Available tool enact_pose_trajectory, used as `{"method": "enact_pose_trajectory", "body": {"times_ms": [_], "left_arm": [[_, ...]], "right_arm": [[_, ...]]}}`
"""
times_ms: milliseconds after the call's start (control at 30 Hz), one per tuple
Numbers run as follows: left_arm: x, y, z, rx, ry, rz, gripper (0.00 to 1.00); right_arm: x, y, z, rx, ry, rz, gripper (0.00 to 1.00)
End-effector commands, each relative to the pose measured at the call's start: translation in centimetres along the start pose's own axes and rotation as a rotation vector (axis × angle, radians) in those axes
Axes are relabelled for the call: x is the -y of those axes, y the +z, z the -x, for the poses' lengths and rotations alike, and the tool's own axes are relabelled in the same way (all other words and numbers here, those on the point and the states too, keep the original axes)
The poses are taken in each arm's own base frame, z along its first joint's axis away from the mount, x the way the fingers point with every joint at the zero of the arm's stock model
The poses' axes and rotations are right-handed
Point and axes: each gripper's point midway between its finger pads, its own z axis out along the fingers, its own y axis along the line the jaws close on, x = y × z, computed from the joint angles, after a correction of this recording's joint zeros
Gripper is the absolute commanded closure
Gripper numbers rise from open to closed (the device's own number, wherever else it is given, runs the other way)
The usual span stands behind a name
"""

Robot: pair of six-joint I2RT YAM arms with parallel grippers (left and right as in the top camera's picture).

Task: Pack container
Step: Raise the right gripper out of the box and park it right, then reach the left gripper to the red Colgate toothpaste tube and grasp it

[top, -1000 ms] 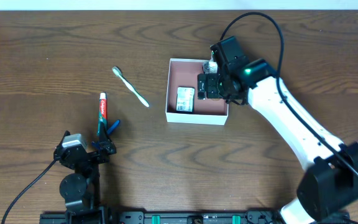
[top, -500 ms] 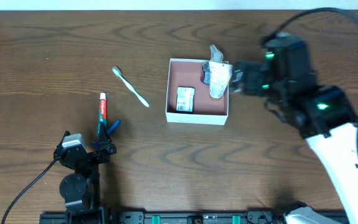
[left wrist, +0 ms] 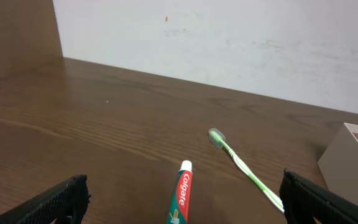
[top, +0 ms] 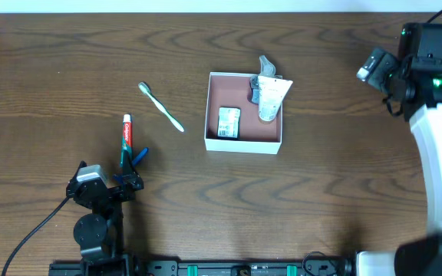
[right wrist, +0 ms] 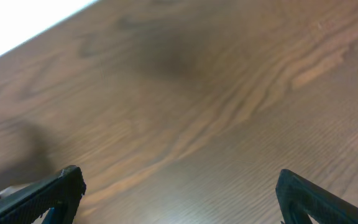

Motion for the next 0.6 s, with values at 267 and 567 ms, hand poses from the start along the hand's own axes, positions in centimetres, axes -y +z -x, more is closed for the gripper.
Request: {"method": "enact_pose_trajectory", "body": {"times_ms": [267,567], "left_arm": [[-0.2,0.1,-1.5,-0.047,0.012,0.002,0.02],[2.2,-0.3,0.5,-0.02,-0.085,-0.124,0.02]], "right_arm": [[1.6,8.6,-3.6,-0.209,0.038,-0.06,0.01],[1.3,9.1,-5.6,-0.296,0.034,-0.039,0.01]]}}
